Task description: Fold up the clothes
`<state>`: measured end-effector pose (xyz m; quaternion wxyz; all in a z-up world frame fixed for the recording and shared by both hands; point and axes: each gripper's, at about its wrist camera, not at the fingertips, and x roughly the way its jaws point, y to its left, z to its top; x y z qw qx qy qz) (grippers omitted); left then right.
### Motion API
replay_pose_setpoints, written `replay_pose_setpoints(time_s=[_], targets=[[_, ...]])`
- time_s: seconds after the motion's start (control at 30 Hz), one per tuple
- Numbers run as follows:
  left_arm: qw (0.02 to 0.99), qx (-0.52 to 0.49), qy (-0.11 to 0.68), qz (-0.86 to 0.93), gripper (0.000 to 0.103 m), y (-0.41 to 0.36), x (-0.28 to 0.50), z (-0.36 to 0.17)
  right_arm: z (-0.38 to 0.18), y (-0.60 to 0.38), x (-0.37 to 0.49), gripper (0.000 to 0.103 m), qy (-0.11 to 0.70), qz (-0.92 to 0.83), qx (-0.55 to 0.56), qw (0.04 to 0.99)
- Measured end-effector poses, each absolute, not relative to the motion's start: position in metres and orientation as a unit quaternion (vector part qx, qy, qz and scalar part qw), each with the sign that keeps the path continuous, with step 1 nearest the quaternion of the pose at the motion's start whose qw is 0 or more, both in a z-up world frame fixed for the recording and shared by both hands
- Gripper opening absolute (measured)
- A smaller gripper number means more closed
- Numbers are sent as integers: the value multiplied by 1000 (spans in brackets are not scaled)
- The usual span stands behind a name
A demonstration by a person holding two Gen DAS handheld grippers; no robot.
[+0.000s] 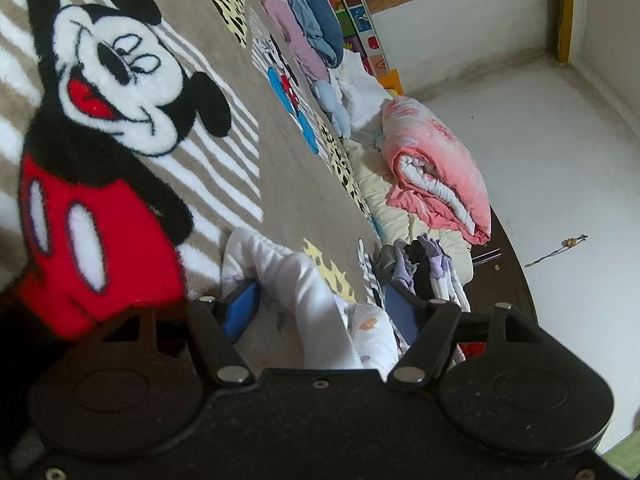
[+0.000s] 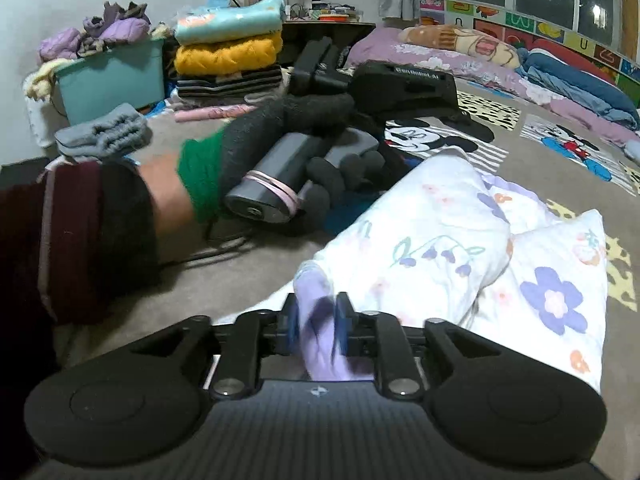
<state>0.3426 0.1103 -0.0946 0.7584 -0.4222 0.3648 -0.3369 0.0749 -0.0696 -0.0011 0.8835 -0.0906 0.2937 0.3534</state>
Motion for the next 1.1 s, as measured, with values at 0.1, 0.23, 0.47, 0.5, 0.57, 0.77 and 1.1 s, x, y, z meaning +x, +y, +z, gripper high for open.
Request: replay_pose_setpoints(time_s=[0.1, 0.23, 0.47, 0.5, 0.57, 0.77, 1.1], targets=[[760, -420, 364, -336, 71, 109, 343, -95, 3, -72, 70, 38, 302, 359, -85, 879], [761, -419, 363, -336, 71, 108, 342, -95, 11, -73, 74, 36, 297, 350, -88, 884], [757, -425, 364, -337, 71, 108, 344, -95, 3, -60, 127, 38, 295, 285, -132, 902], [757, -426, 365, -336, 71, 109, 344, -95, -9, -57, 141, 38, 318, 275, -141, 896], [756, -430, 365, -334, 71, 112, 342, -92, -36, -66, 162, 38, 357, 272, -101, 888], [785, -420, 325, -318, 72, 134, 324, -64, -37, -80, 165, 38, 349, 277, -55, 894], [776, -349, 379, -364, 77, 85, 327, -79, -39, -87, 163, 39, 349, 273, -15, 896]])
